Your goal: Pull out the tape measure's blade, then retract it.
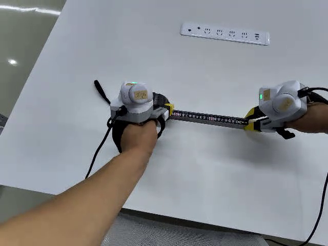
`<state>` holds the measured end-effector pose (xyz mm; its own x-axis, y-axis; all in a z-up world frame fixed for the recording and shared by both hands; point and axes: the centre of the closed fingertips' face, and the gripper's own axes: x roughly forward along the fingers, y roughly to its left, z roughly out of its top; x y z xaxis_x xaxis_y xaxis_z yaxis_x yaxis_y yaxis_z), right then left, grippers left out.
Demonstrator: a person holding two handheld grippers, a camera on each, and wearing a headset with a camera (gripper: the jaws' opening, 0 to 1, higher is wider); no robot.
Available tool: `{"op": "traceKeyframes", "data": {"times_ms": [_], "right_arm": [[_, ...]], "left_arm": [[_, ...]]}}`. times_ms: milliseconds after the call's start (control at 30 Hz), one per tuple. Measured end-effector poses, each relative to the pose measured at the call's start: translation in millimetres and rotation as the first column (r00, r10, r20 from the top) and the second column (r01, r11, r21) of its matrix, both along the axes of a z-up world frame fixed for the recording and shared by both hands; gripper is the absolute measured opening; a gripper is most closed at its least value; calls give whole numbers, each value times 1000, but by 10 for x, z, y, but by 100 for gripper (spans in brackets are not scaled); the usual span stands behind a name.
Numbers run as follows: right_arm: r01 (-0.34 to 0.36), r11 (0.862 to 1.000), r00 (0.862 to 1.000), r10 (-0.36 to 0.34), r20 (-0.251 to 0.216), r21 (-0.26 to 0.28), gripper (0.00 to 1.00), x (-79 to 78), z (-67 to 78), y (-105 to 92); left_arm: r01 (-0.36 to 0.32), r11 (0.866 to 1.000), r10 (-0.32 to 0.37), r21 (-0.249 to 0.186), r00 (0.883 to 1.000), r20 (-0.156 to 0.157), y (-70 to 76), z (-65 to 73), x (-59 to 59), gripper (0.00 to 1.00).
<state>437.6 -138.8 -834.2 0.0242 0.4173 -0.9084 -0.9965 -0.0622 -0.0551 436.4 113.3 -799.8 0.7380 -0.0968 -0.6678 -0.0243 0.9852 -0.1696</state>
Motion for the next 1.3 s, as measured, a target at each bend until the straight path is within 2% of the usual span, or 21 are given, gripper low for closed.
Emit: {"op": "traceKeyframes", "data": {"times_ms": [300,1300], "right_arm": [[12,1000,1000,-12,2,17,11,9,-8,57],[2,998,1000,0,-31,60,11,-65,27,403]], "left_arm": [[3,1000,-3,-22,1000,3,7,3,-5,58],[27,1000,-27,-15,1000,-6,-11,-2,-2,58]]}}
